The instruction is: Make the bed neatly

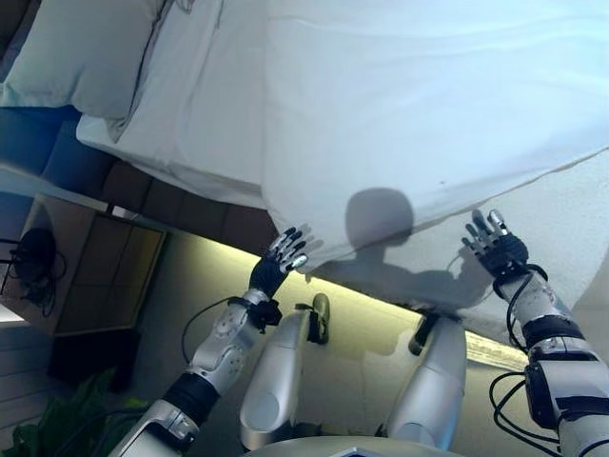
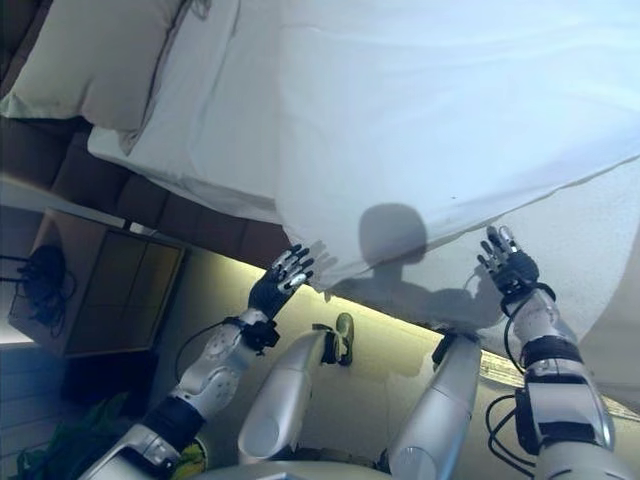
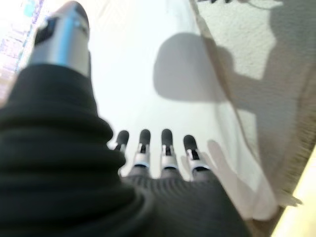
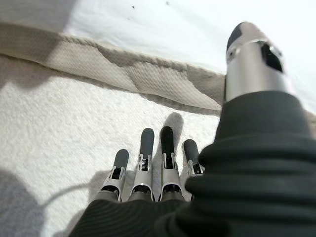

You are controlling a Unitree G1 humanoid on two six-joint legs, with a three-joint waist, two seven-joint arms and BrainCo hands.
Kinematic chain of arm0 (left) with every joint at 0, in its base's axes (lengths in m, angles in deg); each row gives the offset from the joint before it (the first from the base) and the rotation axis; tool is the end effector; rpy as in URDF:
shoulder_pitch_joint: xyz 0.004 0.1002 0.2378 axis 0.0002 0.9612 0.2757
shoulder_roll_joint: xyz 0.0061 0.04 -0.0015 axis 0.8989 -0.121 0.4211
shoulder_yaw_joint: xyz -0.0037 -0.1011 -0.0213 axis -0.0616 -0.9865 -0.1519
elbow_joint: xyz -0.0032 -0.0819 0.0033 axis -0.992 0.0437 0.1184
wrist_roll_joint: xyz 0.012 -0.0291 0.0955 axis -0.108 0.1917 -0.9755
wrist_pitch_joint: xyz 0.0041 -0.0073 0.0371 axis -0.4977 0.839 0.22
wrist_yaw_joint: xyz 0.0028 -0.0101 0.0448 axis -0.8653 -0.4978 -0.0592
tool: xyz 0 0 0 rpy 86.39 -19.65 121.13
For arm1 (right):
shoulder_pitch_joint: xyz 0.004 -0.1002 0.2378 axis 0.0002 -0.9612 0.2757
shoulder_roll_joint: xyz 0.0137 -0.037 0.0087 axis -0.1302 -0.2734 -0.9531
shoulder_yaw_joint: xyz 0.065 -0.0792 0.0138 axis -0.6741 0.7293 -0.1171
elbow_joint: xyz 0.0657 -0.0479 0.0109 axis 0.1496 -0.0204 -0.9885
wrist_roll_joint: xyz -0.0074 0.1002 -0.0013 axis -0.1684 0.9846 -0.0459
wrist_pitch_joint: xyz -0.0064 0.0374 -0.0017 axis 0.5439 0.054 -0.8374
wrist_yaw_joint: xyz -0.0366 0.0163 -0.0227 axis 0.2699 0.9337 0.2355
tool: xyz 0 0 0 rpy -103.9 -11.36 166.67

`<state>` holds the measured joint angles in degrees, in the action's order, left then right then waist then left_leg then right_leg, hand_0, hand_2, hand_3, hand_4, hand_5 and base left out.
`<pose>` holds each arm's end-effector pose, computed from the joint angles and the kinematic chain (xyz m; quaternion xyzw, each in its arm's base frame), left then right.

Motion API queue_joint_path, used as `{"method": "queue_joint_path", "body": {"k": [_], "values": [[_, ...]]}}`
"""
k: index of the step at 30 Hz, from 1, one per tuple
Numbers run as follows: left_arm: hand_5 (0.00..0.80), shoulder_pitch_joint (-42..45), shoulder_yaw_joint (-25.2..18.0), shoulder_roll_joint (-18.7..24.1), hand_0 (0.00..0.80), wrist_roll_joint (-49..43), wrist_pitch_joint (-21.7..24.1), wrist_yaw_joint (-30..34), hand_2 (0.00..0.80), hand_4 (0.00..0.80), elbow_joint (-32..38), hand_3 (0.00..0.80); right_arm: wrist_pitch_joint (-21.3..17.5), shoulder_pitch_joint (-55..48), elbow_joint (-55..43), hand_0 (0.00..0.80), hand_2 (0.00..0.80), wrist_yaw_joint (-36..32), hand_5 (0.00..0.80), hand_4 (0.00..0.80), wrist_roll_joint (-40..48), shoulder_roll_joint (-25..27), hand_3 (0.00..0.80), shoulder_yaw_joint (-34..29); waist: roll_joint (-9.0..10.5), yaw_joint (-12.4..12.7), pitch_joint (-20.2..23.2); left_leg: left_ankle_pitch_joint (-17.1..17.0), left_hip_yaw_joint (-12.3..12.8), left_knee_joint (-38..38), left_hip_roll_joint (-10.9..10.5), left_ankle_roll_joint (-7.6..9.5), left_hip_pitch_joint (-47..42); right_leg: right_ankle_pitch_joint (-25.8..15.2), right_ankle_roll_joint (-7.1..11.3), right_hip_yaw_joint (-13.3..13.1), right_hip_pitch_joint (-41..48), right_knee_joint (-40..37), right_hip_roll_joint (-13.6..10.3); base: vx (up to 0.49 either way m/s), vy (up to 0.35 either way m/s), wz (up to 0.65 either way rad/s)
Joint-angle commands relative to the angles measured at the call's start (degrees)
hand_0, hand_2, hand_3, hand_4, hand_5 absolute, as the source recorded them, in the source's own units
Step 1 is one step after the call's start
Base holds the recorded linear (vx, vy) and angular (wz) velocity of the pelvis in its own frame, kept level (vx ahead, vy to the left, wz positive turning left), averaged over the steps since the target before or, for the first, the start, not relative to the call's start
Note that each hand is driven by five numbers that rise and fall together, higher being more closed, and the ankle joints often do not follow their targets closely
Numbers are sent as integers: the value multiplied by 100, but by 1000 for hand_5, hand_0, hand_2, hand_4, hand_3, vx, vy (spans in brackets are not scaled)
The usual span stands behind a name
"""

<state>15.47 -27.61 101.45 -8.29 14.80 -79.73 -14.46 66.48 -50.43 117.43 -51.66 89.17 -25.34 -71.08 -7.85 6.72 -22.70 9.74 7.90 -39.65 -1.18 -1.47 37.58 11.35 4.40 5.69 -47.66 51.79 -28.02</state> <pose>0.2169 0.1328 0.0158 -0.1990 0.0770 -0.1883 0.9587 0.2629 -0.3333 0.0615 0.3136 0.1103 -0.1773 0.9263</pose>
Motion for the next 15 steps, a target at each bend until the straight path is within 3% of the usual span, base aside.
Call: {"method": "queue_joint_path", "body": {"k": [1,15], "values": [[0,207,-63,63,0,280,200,92,0,0,391,0,-91,451,179,0,0,-260,0,0,-6,599,0,-326,-176,72,32,-23,-76,-411,429,129,215,-1540,534,-112,18,-910,-50,70,-12,7],[0,333,149,155,0,374,-72,127,0,0,351,0,454,415,292,0,0,-558,0,0,142,521,0,-455,-50,202,178,196,-69,-534,388,171,-255,-1544,562,-21,547,-879,-207,114,2,4]]}}
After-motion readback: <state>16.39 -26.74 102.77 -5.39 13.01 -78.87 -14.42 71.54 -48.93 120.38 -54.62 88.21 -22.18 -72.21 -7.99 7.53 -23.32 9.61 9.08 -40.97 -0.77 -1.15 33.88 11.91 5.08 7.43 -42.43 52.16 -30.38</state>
